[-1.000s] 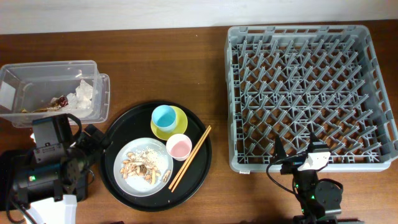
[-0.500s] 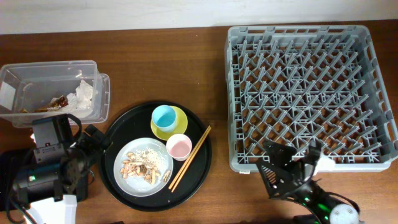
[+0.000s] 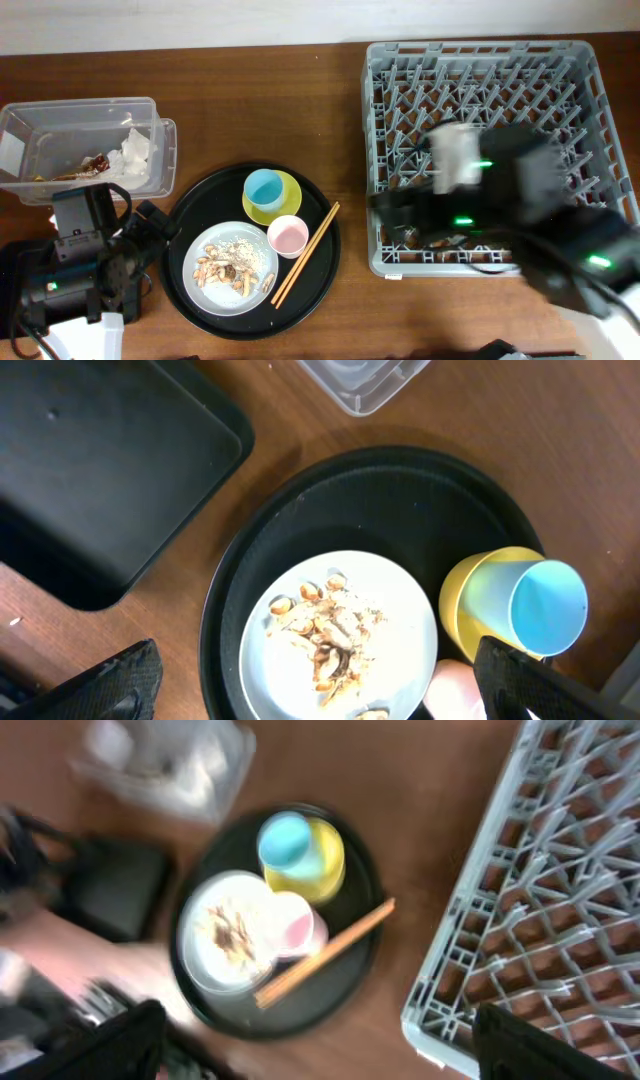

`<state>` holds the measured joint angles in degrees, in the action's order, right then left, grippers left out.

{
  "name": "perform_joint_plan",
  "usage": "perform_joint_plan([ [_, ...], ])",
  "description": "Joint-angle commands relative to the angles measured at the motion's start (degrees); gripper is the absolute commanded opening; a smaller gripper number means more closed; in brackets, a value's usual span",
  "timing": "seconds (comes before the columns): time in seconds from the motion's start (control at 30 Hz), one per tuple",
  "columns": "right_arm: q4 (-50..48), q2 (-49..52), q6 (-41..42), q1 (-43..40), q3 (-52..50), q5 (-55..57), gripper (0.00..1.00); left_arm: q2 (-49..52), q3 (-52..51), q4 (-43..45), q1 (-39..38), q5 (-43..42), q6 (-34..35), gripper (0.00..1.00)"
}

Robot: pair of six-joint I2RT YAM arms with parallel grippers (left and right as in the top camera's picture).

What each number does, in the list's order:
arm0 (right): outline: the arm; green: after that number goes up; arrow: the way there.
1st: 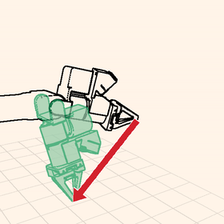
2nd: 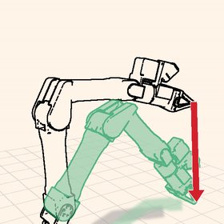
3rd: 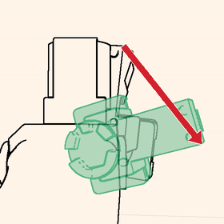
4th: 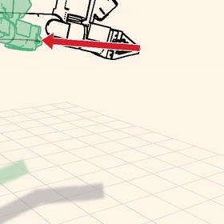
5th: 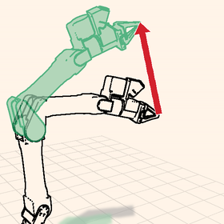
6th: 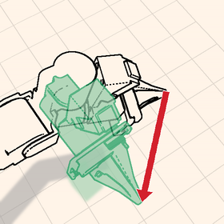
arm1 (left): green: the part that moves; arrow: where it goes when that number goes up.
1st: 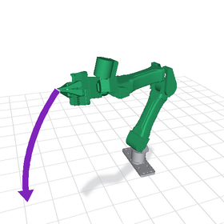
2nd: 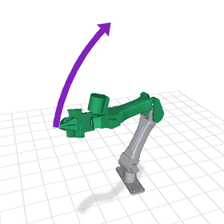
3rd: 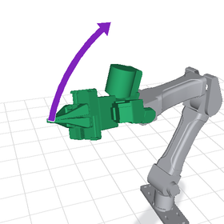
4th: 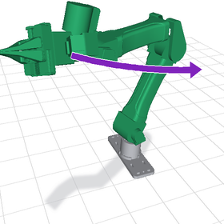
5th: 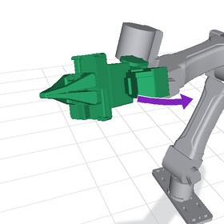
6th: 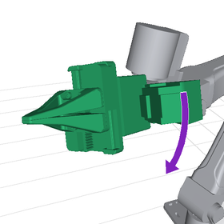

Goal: Sort waste into correct bins and load items into the dishwasher rack
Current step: 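Reach the right gripper to the pink cup and grasp it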

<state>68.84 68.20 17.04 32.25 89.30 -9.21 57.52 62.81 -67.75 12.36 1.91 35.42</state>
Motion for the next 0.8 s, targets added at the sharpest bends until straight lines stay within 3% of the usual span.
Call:
perform_joint_plan([
  [0.0,-0.59,8.28,6.84,16.24,1.03,22.21,0.98,-0.26,0.35,-0.07,0.31,-0.22,-0.07,0.99],
  [0.1,-8.96,21.03,7.93,26.88,1.03,24.39,0.99,-0.26,0.35,-0.09,0.31,-0.24,-0.07,0.99],
  [0.23,-14.53,29.55,7.89,30.88,1.03,17.77,0.98,-0.26,0.35,-0.09,0.31,-0.22,-0.07,0.99],
  [0.33,-18.49,34.69,7.26,30.99,1.03,18.08,1.0,-0.26,0.35,-0.09,0.31,-0.24,-0.07,0.99],
  [0.37,-19.82,36.74,7.3,30.67,1.03,18.91,0.89,-0.26,0.35,-0.09,0.31,-0.22,-0.07,0.99],
  [0.43,-20.5,38.77,7.5,30.36,1.03,18.88,0.77,-0.26,0.35,-0.09,0.31,-0.22,-0.07,0.99],
  [0.77,-21.09,44.65,7.52,28.59,0.87,21.68,0.73,-0.26,0.35,-0.09,0.31,-0.24,-0.07,0.99],
])
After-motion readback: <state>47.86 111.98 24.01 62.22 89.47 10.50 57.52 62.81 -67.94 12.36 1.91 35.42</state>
